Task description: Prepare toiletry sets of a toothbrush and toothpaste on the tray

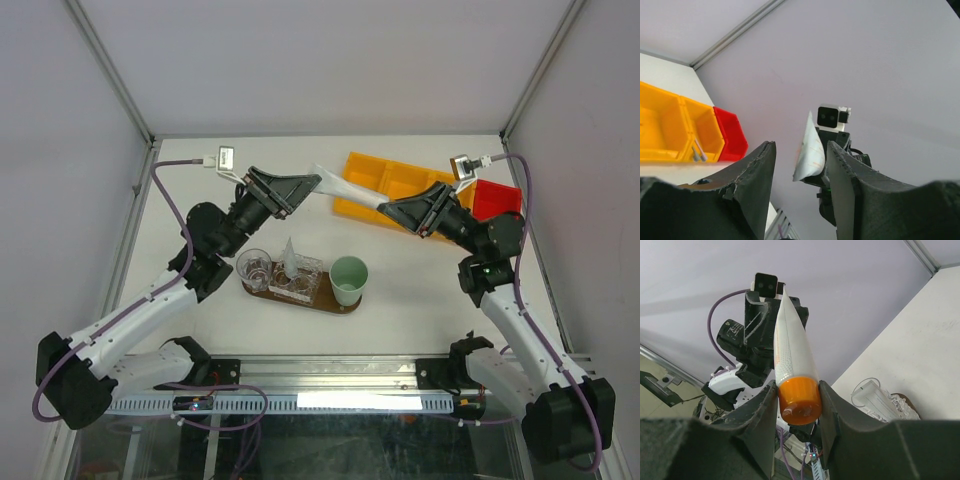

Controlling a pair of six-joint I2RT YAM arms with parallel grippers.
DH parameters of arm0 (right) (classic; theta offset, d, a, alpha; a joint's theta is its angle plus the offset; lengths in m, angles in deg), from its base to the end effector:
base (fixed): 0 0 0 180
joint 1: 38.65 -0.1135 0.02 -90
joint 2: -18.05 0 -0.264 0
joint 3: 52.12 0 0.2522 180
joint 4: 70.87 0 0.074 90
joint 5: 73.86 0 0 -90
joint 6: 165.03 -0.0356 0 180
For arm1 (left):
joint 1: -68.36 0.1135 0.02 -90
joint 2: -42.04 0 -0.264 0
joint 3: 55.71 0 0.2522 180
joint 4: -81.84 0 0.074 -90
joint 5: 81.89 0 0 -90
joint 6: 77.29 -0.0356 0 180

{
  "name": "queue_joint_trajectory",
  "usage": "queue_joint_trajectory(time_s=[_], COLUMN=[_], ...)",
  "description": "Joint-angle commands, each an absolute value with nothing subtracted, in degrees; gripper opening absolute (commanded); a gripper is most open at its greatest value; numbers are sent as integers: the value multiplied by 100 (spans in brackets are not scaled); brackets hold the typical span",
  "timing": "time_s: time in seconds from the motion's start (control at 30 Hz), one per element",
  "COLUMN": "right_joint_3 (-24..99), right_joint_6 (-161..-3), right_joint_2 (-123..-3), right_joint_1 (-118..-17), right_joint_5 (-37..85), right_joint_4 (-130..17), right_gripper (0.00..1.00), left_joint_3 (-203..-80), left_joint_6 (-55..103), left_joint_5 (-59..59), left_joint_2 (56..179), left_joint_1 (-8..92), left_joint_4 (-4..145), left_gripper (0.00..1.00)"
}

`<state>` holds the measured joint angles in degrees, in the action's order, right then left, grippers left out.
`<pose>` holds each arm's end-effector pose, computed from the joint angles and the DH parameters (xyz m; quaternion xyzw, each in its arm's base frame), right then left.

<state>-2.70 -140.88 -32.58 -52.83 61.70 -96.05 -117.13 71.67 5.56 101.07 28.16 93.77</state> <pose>0.1829 0.0724 0.3525 -0.0733 0.5936 0.6587 0.4565 0.1840 -0.1576 0.3775 -0.0826 0.6080 -0.6099 0.5015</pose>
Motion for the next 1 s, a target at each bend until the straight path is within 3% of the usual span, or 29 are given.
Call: queue_joint_trajectory(time_s=[0.0,0.33,0.53,0.87,0.9,0.93,0.97], right_joint_3=[-257,-285,-189,304,375,434,494], right_joint_6=[-14049,-14028,-13714,-13680,-12843,-12119,-11879], right_joint_2=[-3137,-3137,-3087,-2805,-2804,-2796,-2793], right_joint_1=[-5335,-5358,-5360,-5360,-5360,-5363,-5362], right_joint_5=[6000,6000,6068,6068,5740,5614,5552], right_joint_4=[-10106,-10101,-9646,-7435,-7200,-6978,-6789], right_gripper=[0,0,3,3,54,72,79], left_joint_3=[-11998,-12061,-12149,-12292,-12337,-12371,-12402], left_joint_6=[6981,6873,6625,6281,6223,6180,6142], left_joint_5=[916,928,860,892,890,890,897], left_joint_2=[10155,10273,10200,9838,9812,9785,9752], left_joint_1=[2730,2673,2676,2676,2671,2677,2679], left_joint_4=[9415,9400,9346,8774,8681,8593,8507], left_gripper=[44,28,1,0,0,0,0])
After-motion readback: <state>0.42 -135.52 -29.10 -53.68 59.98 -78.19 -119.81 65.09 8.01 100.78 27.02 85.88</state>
